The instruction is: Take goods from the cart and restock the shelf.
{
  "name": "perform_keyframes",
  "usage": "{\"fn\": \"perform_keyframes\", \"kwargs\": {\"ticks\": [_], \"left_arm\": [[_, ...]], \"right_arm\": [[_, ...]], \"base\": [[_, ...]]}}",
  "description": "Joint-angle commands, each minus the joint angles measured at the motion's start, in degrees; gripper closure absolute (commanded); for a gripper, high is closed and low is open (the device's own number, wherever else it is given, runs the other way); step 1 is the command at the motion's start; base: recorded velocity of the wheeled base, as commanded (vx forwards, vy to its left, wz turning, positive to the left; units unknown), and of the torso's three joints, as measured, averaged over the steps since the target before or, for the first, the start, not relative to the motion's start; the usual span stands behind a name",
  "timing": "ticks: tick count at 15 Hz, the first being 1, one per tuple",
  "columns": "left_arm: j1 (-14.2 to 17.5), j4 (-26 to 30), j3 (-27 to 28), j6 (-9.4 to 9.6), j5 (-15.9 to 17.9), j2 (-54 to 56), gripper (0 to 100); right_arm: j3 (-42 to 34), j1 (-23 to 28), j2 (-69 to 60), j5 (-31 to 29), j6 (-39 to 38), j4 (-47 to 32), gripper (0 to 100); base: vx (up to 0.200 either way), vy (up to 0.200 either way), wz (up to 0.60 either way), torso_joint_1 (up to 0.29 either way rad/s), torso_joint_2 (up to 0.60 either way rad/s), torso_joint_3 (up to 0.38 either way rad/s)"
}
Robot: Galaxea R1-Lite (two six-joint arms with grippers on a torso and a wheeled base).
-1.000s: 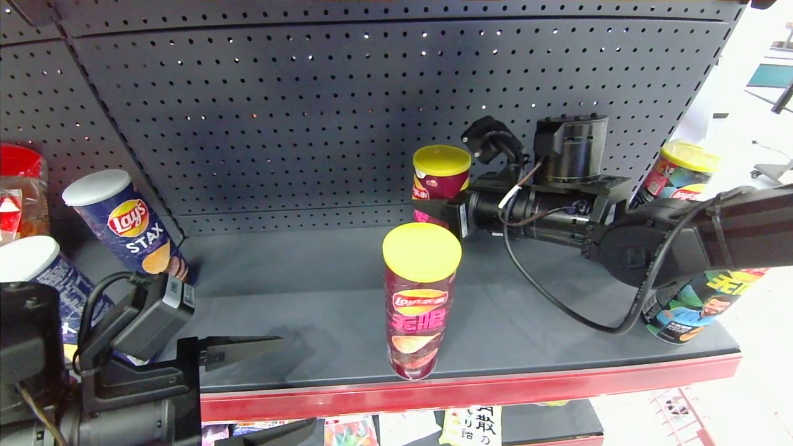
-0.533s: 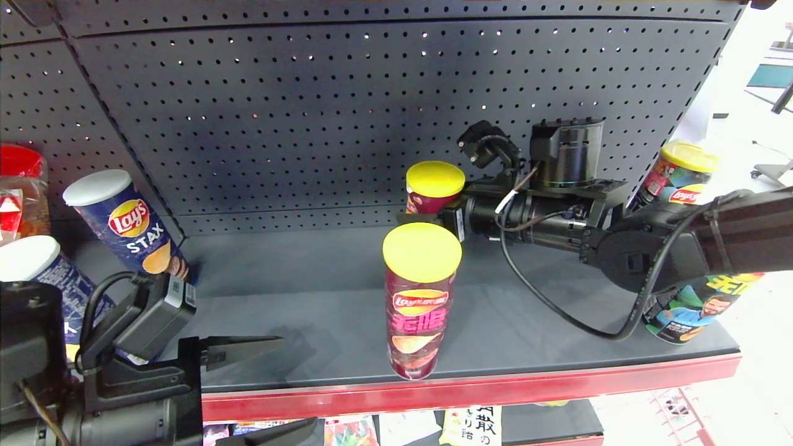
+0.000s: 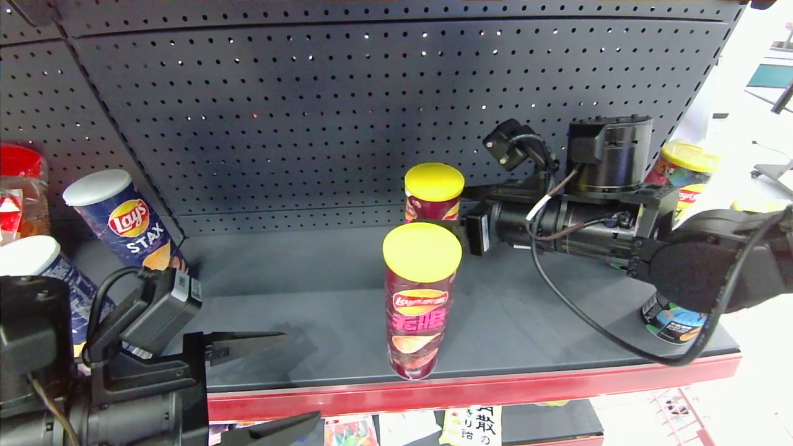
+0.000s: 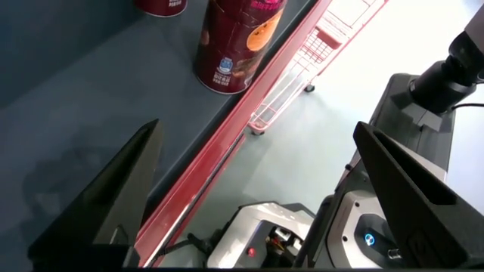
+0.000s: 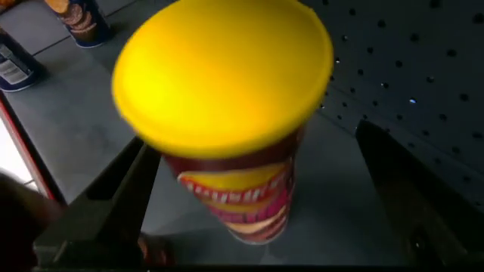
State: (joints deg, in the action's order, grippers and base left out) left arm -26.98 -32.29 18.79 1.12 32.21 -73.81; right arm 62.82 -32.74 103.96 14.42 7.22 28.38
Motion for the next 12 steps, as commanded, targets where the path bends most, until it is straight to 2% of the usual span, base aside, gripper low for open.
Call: {"fn": "perform_keyframes", "kwargs": {"ticks": [1, 4, 9, 12], "left_arm": [[0.0, -0.1, 0.3, 0.11, 0.0, -0.5, 0], [0.0, -0.1, 2.0, 0.11, -0.1, -1.5, 0], [0.0, -0.1, 2.0, 0.46, -0.3, -2.1, 0], [0.0, -0.1, 2.0, 0.46, -1.5, -2.3, 0]], "right_arm": [[-1.9, 0.1, -3.3, -0.2, 0.0, 0.0, 0], [-6.7, 0.0, -7.4, -3.3, 0.0, 0.0, 0], [-12.5, -0.1, -13.0, -4.8, 0.0, -0.2, 0], [-17.3, -1.0, -17.9, -4.8, 0.1, -0.3, 0]], "base": [[0.0, 0.0, 0.0, 0.0, 0.0, 0.0], [0.0, 0.0, 0.0, 0.0, 0.0, 0.0], [0.0, 0.0, 0.0, 0.0, 0.0, 0.0], [0.0, 0.0, 0.0, 0.0, 0.0, 0.0]]}}
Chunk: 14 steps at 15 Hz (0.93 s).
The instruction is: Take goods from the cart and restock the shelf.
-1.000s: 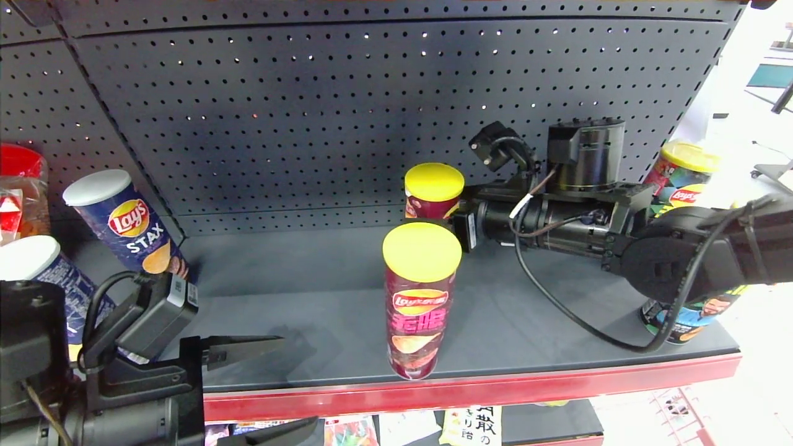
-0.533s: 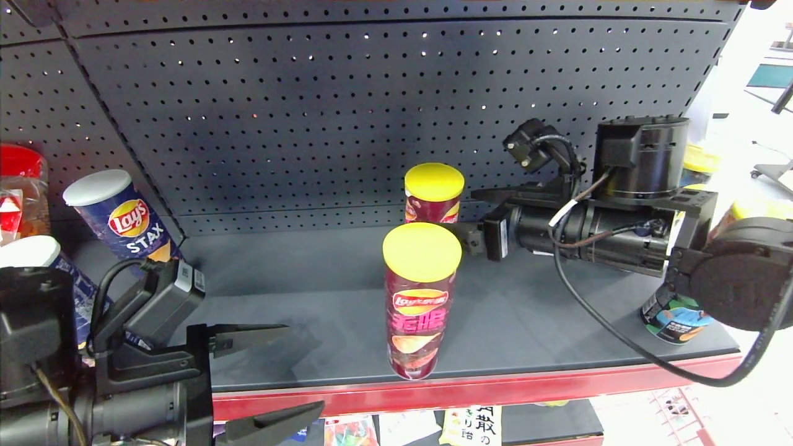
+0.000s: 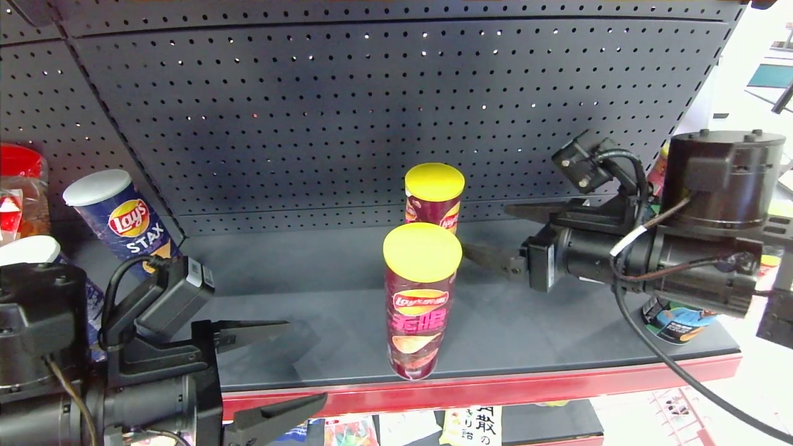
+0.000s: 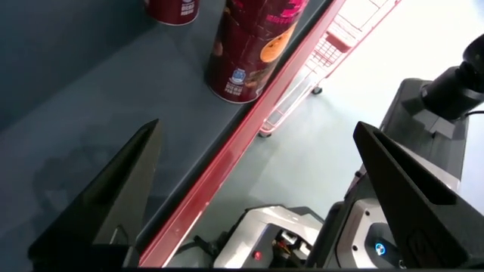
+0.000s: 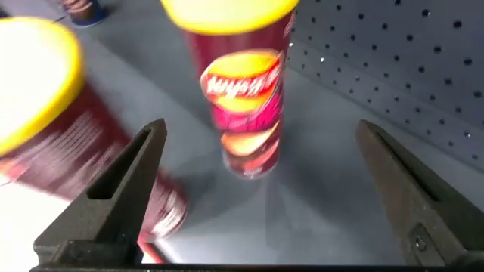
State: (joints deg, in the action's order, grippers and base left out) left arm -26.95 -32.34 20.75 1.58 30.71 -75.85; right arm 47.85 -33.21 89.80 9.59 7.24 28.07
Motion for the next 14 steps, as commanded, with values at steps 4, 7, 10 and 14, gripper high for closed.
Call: {"fn": "perform_keyframes", "kwargs": {"ticks": [4, 7, 10, 14], "left_arm": [[-0.3, -0.1, -0.8, 0.44, -2.9, 1.4, 0], [-0.3, 0.3, -2.3, 1.84, -6.9, 5.3, 0], [-0.3, 0.6, -6.0, 3.42, -11.6, 12.2, 0], [0.0, 12.8, -9.5, 8.0, -35.0, 30.9, 0]], "right_arm": [[-8.7, -0.9, -12.5, 0.0, 0.2, -3.5, 0], [-10.2, -3.8, -20.2, 0.0, 0.1, -11.7, 0], [-14.5, -4.1, -29.5, -1.6, 0.2, -17.3, 0], [-18.6, 4.7, -47.3, -18.5, -1.0, -30.6, 0]], "base": [[0.0, 0.0, 0.0, 0.0, 0.0, 0.0], [0.0, 0.0, 0.0, 0.0, 0.0, 0.0], [0.0, 0.0, 0.0, 0.0, 0.0, 0.0], [0.0, 0.0, 0.0, 0.0, 0.0, 0.0]]}}
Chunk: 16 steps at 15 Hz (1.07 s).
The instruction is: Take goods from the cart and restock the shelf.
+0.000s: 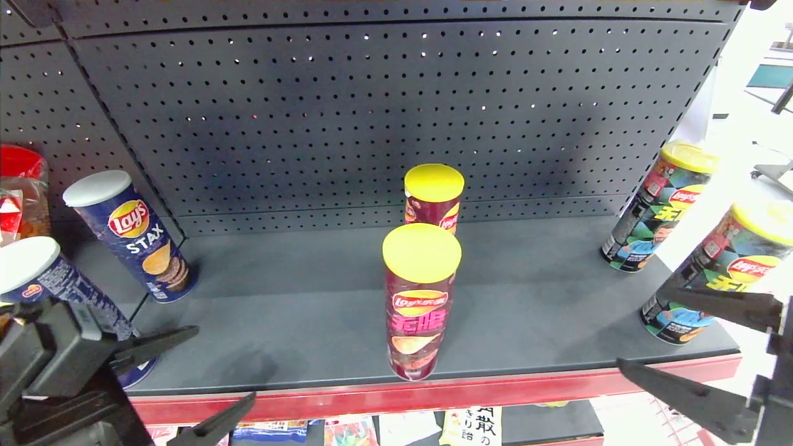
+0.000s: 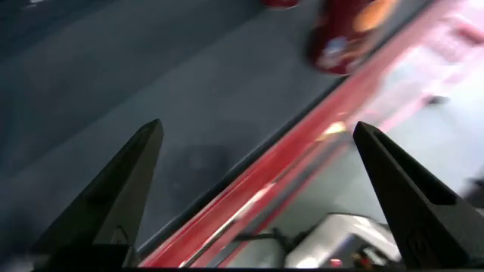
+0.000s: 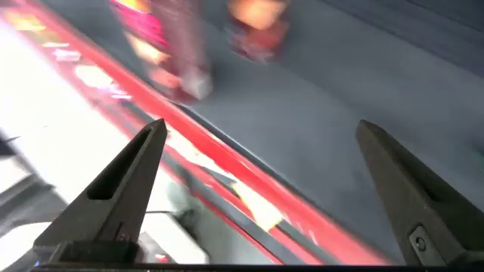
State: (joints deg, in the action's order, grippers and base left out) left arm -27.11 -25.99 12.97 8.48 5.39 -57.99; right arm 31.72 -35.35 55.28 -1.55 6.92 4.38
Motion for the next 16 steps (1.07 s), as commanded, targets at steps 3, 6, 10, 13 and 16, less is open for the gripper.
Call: {"fn": "perform_keyframes", "kwargs": {"ticks": [3, 6, 10, 13, 16], "left_arm": [[2.6, 27.7, -0.1, 1.18, -14.9, 32.4, 0], [3.6, 46.8, 4.6, 2.24, -18.2, 48.1, 0], [4.3, 57.5, 9.7, 2.77, -23.1, 52.4, 0], [4.1, 57.5, 9.7, 3.2, -23.2, 51.8, 0], [4.1, 57.5, 10.2, 4.35, -23.2, 51.2, 0]], "right_arm": [[-4.3, 19.5, -21.4, -8.6, -2.1, -15.7, 0], [-7.2, 24.9, -26.6, -8.0, -2.9, -16.2, 0], [-10.3, 25.7, -30.1, -7.9, -3.0, -16.1, 0], [-10.8, 26.2, -30.9, -8.2, -2.8, -16.0, 0], [-11.3, 26.3, -31.7, -10.5, -2.6, -16.2, 0]], "base": [[0.0, 0.0, 0.0, 0.0, 0.0, 0.0], [0.0, 0.0, 0.0, 0.0, 0.0, 0.0], [0.0, 0.0, 0.0, 0.0, 0.0, 0.0], [0.0, 0.0, 0.0, 0.0, 0.0, 0.0], [0.0, 0.0, 0.0, 0.0, 0.0, 0.0]]}}
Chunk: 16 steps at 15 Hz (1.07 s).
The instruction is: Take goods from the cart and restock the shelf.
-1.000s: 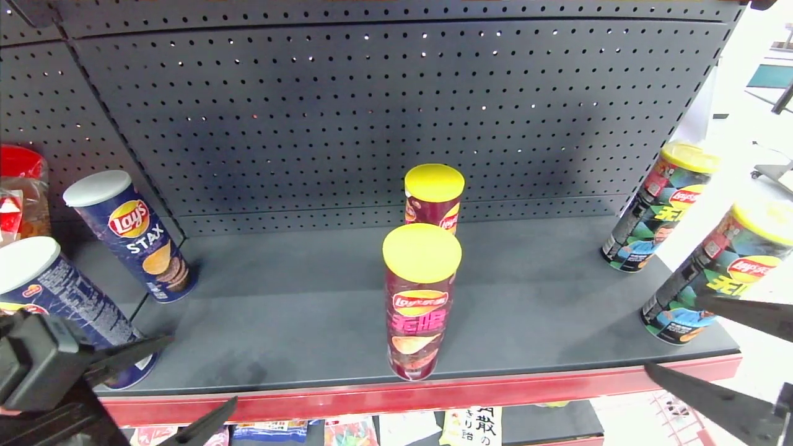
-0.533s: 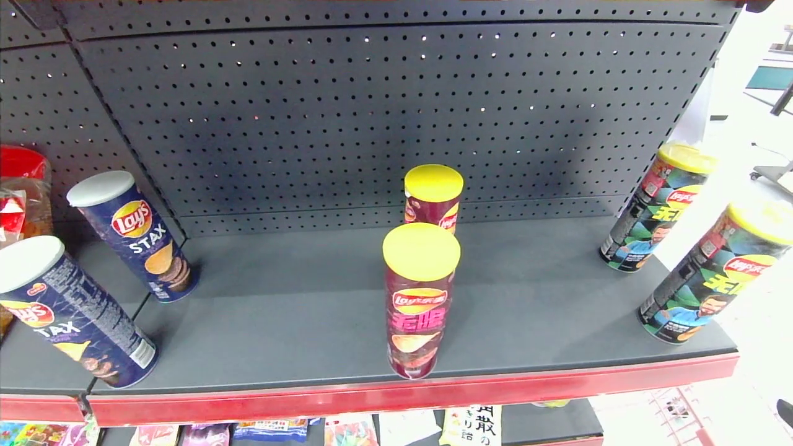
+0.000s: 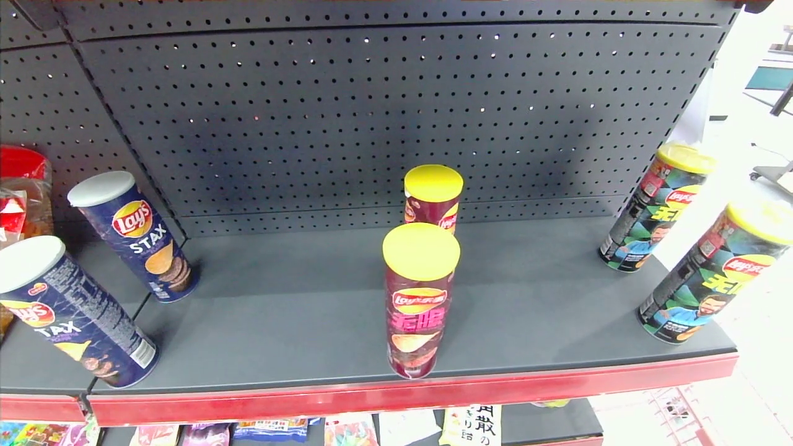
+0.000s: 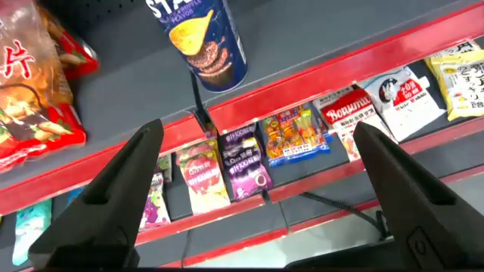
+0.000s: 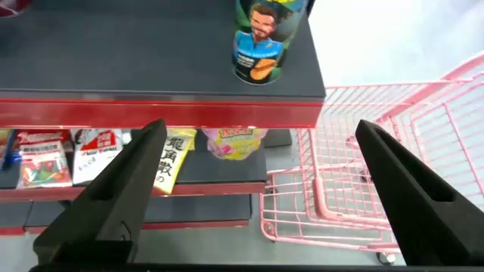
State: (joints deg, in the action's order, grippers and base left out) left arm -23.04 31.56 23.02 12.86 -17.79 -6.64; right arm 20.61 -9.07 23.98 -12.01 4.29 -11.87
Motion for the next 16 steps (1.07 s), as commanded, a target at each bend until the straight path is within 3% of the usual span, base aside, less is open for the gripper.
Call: {"fn": "perform_keyframes", "kwargs": {"ticks": [1, 4, 16], "left_arm": [[0.0, 0.0, -0.2, 0.06, 0.0, 0.0, 0], [-0.3, -0.2, -0.3, 0.06, 0.5, 0.3, 0], [-0.4, -0.5, 0.1, 0.15, 0.5, 0.4, 0]], "right_arm": [[-0.3, 0.0, -0.5, -0.1, 0.4, 0.0, 0], [-0.3, 0.0, -0.5, -0.2, 1.7, 0.1, 0], [-2.1, 0.0, -2.6, 0.0, 1.7, 0.1, 0]], "base": [[0.0, 0.0, 0.0, 0.0, 0.0, 0.0], [-0.2, 0.0, 0.0, 0.009, 0.01, -0.001], [0.0, 0.0, 0.05, 0.001, 0.0, 0.0]]}}
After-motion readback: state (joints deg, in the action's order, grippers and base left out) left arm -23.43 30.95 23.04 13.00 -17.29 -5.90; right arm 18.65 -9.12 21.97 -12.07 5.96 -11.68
